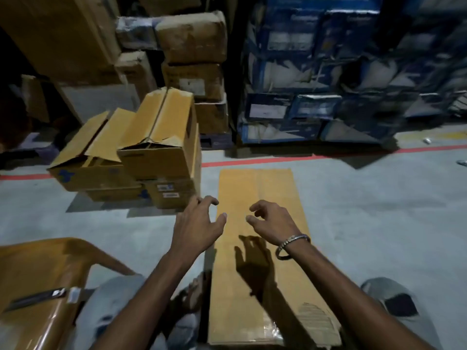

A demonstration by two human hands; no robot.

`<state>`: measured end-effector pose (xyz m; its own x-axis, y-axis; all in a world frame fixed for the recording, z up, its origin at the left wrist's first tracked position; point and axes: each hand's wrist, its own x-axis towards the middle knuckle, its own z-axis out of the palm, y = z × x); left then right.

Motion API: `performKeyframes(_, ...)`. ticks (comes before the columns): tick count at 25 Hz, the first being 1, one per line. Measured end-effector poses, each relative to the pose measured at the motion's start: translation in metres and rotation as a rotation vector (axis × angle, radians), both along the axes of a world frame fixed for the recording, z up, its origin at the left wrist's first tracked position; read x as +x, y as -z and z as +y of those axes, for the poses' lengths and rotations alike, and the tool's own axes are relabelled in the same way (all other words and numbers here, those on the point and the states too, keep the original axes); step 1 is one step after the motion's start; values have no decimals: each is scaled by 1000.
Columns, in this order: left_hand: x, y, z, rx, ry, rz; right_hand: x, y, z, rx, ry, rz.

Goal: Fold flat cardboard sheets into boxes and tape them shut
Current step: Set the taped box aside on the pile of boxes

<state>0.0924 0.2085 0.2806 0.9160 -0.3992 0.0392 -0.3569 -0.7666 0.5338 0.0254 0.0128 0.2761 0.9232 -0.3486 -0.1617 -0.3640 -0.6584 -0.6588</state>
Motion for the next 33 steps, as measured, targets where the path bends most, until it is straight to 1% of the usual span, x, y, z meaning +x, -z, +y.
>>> performKeyframes(2, -2, 31, -24, 63, -2, 135, -16, 25, -38, -2, 59, 37)
performKeyframes(5, 5, 76, -51, 121, -76, 375, -31, 69, -84, 7, 202, 55)
performKeyframes(7, 14, 93, -62, 89, -153, 454, -30, 92, -104, -69, 301, 81)
performKeyframes(9, 20, 102, -73, 9, -236, 469, -19, 104, -117, -94, 385, 135)
performKeyframes(10, 24, 108, -76, -13, -266, 453, -13, 109, -121, -47, 419, 140)
performKeyframes(12, 33, 119, -82, -26, -320, 475, 0, 115, -125, 159, 486, 156)
performKeyframes(13, 37, 124, -84, -97, -367, 539, 5, 118, -126, 308, 520, 170)
performKeyframes(14, 40, 127, -85, -226, -418, 625, 7, 120, -126, 452, 546, 182)
performKeyframes(15, 41, 123, -87, -375, -476, 719, 6, 122, -127, 553, 574, 188)
performKeyframes(16, 44, 121, -90, -507, -517, 811, 6, 122, -130, 613, 596, 168)
performKeyframes(18, 48, 109, -96, -685, -536, 953, 3, 112, -133, 652, 600, 92)
performKeyframes(19, 48, 99, -99, -753, -535, 958, 1, 104, -133, 676, 596, 44)
performKeyframes(20, 46, 87, -102, -825, -522, 920, -1, 94, -133, 693, 589, -20)
performKeyframes(22, 44, 65, -104, -950, -498, 806, -2, 74, -132, 640, 571, -183)
performKeyframes(24, 38, 39, -104, -1019, -432, 676, -3, 58, -131, 556, 538, -354)
performKeyframes(26, 31, 22, -99, -1024, -343, 518, -7, 47, -131, 556, 526, -436)
performKeyframes(28, 22, 12, -91, -1009, -282, 482, -14, 43, -131, 567, 526, -450)
performKeyframes(31, 11, 8, -80, -1008, -216, 521, -21, 56, -134, 625, 520, -372)
performKeyframes(33, 8, 8, -71, -1022, -190, 529, -23, 67, -132, 615, 504, -308)
